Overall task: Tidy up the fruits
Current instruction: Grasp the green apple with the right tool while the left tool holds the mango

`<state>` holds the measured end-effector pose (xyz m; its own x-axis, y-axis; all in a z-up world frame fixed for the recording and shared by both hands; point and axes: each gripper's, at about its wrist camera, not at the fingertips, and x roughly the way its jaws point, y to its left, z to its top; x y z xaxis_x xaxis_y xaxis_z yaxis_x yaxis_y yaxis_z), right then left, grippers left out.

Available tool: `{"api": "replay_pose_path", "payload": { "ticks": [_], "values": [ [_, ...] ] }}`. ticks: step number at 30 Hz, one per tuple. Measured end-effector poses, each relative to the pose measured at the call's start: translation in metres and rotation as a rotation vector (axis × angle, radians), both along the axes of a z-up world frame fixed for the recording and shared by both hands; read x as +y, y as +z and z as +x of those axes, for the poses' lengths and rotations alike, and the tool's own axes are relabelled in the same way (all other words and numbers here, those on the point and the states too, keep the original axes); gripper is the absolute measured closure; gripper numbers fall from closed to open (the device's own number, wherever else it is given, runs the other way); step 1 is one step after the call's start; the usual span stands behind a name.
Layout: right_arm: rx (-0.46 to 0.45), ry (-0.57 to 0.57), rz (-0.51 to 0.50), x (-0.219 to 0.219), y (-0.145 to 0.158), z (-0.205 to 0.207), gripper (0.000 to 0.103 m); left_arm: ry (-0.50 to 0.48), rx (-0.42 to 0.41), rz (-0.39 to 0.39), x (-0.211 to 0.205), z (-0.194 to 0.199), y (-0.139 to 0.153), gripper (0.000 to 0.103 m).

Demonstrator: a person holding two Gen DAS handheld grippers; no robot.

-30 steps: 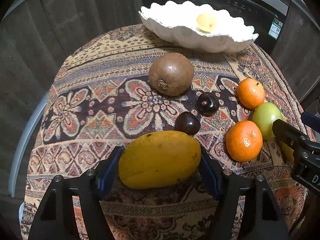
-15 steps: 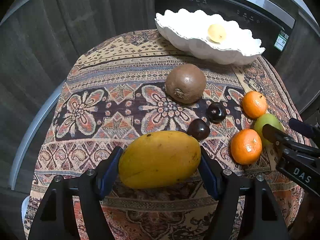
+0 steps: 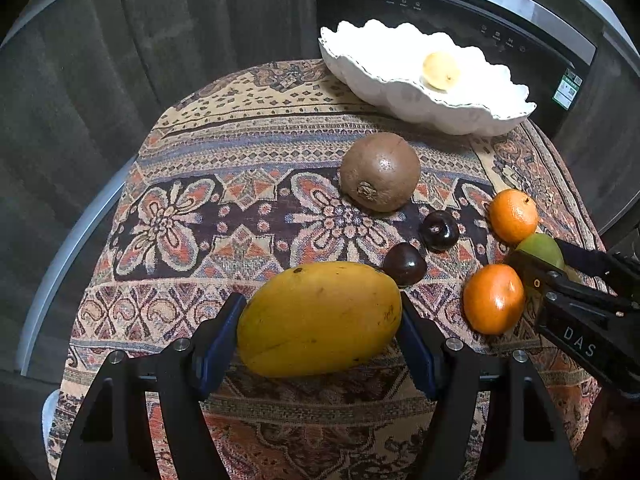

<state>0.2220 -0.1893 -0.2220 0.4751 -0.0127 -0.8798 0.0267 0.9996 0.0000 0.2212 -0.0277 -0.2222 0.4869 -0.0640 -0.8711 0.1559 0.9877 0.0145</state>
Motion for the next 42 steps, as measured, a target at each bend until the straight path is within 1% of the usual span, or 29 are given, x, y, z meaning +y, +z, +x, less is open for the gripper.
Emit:
{"api": "replay_pose_path", "payload": {
  "ticks": [7, 12, 20, 22, 23, 24, 25, 26, 34, 37, 38, 39, 40, 41, 42],
  "values": [
    [-0.002, 0.002, -0.003, 0.002, 0.003, -0.006, 0.056, 0.012, -0.007, -0.003, 0.006, 0.0, 0.005, 0.031],
    [-0.017, -0.006, 0.012, -0.001, 0.011, -0.009, 0.06, 0.003, -0.018, -0.01, 0.003, -0.002, 0.011, 0.031],
    [-0.041, -0.012, 0.026, -0.005, 0.021, -0.013, 0.063, -0.004, -0.037, -0.013, 0.0, -0.007, 0.023, 0.031],
    [-0.049, -0.011, 0.032, -0.006, 0.025, -0.014, 0.068, -0.005, -0.042, -0.016, 0.0, -0.008, 0.026, 0.031],
    [-0.051, -0.01, 0.037, -0.006, 0.026, -0.015, 0.074, -0.006, -0.044, -0.017, -0.001, -0.009, 0.028, 0.031],
    [-0.052, -0.007, 0.044, -0.006, 0.027, -0.015, 0.082, -0.007, -0.046, -0.018, -0.002, -0.009, 0.029, 0.031],
    [-0.052, -0.001, 0.05, -0.006, 0.027, -0.015, 0.095, -0.009, -0.049, -0.018, -0.002, -0.01, 0.03, 0.031],
    [-0.054, 0.004, 0.052, -0.006, 0.028, -0.015, 0.102, -0.01, -0.051, -0.018, -0.003, -0.01, 0.031, 0.031],
    [-0.045, 0.003, 0.093, -0.007, 0.027, -0.018, 0.102, -0.011, -0.049, -0.02, -0.004, -0.012, 0.031, 0.031],
    [-0.05, 0.002, 0.1, -0.006, 0.028, -0.017, 0.098, -0.009, -0.049, -0.022, -0.003, -0.012, 0.031, 0.031],
    [-0.05, 0.002, 0.099, -0.006, 0.028, -0.017, 0.092, -0.008, -0.049, -0.024, -0.002, -0.012, 0.031, 0.031],
    [-0.05, 0.0, 0.095, -0.006, 0.028, -0.016, 0.084, -0.007, -0.047, -0.024, -0.002, -0.011, 0.031, 0.031],
    [-0.049, -0.002, 0.093, -0.005, 0.027, -0.016, 0.079, -0.005, -0.046, -0.025, -0.002, -0.011, 0.03, 0.031],
    [-0.049, -0.007, 0.09, -0.005, 0.027, -0.016, 0.07, -0.003, -0.045, -0.025, -0.001, -0.011, 0.03, 0.031],
    [-0.05, -0.008, 0.088, -0.005, 0.027, -0.015, 0.067, -0.002, -0.044, -0.026, 0.0, -0.01, 0.029, 0.031]
  ]
}}
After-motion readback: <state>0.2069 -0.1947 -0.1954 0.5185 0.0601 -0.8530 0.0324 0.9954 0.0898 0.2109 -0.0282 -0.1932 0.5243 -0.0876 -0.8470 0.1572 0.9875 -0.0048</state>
